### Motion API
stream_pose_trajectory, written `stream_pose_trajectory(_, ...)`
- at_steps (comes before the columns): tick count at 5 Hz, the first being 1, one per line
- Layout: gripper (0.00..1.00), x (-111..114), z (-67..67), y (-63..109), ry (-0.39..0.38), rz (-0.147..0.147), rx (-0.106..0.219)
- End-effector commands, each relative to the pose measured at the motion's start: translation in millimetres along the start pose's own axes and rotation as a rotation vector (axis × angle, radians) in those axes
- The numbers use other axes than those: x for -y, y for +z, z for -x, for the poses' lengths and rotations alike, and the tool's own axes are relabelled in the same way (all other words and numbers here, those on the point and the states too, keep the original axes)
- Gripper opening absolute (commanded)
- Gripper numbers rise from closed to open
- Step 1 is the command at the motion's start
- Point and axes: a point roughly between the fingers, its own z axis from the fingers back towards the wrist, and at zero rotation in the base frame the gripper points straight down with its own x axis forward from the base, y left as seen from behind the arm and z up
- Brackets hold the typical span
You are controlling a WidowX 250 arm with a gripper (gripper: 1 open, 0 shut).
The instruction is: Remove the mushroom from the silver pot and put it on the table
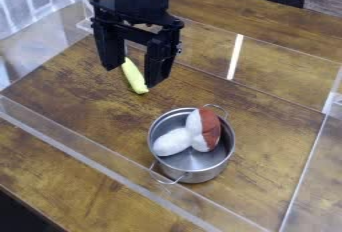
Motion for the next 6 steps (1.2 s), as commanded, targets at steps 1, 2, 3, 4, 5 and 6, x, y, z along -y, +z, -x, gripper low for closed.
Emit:
stream_pose_trajectory(1,1.00,0,3.5,-18.3,-0.064,0.001,-0.032)
stream_pose_trajectory(2,1.00,13,0.2,-33.6,-0.151,0.005,-0.026)
stream_pose_trajectory(3,1.00,34,-8.5,-44.3,-0.151,0.011,-0.004)
stream_pose_trajectory(4,1.00,53,-19.0,-55.0,-0.146,0.016,0.021)
stream_pose_trajectory(5,1.00,58,-36.0,-75.1,-0.141,0.021,0.054)
stream_pose_trajectory(6,1.00,54,-59.6,-86.5,-0.121,0.029,0.095)
